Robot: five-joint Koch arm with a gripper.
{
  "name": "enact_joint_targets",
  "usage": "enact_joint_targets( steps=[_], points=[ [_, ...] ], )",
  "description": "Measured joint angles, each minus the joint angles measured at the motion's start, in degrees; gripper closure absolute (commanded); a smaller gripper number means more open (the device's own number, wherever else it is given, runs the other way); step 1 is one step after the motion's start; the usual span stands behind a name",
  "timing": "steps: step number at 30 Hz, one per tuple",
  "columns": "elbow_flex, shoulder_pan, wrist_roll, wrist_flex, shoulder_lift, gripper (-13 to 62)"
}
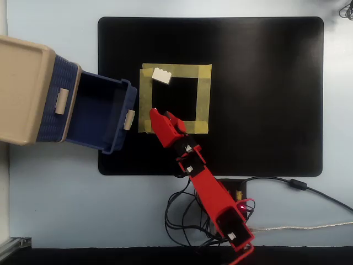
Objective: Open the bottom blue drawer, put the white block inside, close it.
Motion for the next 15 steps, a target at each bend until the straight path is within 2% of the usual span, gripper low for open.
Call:
enact_joint_targets(
  steps=[4,7,8,13,15],
  points=[
    [-27.60,5.89,16.35,35.60,4.31,17.2],
    [-40.87,7.12,35.95,54.40,-0.62,17.1],
    [-45.09,7.47,46.76,59.85,-3.52,17.1],
    [-53.44,8.61,73.39,63.02,-13.62,17.2],
    [-58.10,8.79,79.28,64.95,-19.69,17.2]
  ],
)
